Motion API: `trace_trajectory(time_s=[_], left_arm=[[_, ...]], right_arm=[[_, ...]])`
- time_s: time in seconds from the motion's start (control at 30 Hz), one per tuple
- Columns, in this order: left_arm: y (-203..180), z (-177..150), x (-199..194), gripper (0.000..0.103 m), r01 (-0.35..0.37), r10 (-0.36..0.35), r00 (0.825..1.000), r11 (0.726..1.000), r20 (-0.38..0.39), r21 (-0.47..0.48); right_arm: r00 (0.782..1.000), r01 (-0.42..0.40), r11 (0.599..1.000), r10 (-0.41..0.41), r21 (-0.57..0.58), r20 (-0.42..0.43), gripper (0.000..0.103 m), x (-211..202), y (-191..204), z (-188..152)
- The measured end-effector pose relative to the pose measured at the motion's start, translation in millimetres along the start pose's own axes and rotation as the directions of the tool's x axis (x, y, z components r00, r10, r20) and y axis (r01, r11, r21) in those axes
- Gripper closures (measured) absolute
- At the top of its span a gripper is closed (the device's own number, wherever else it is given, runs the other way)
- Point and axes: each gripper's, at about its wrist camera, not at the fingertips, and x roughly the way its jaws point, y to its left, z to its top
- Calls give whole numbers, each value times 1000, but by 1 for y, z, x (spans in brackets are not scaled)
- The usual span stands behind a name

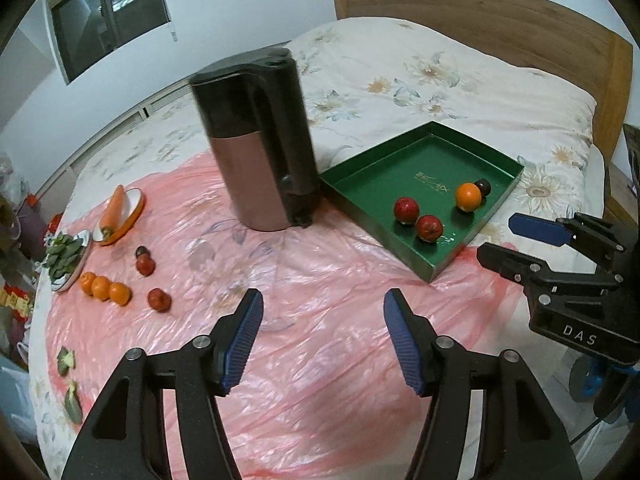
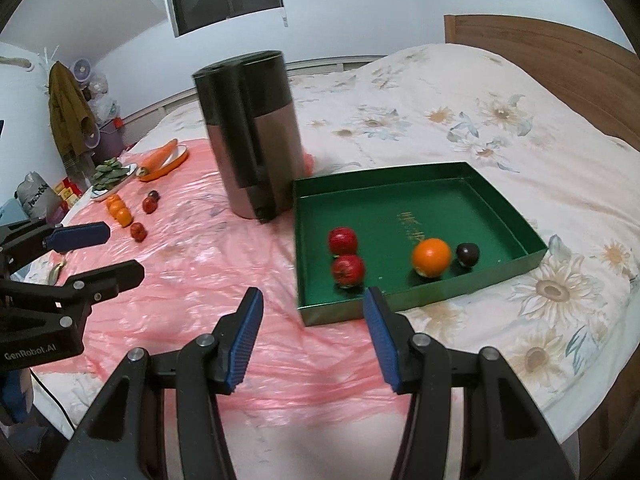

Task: Organize fruits
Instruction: 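Withdraw both open grippers from the green tray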

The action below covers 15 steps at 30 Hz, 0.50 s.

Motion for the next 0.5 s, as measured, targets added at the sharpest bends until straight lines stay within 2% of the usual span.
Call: trace_trajectory(time_s=[0.5], left_arm=[[30,-28,-32,42,-28,30,999,998,26,-48]], right_arm=[[1000,-22,999,21,-40,-9,29,-16,41,-13]])
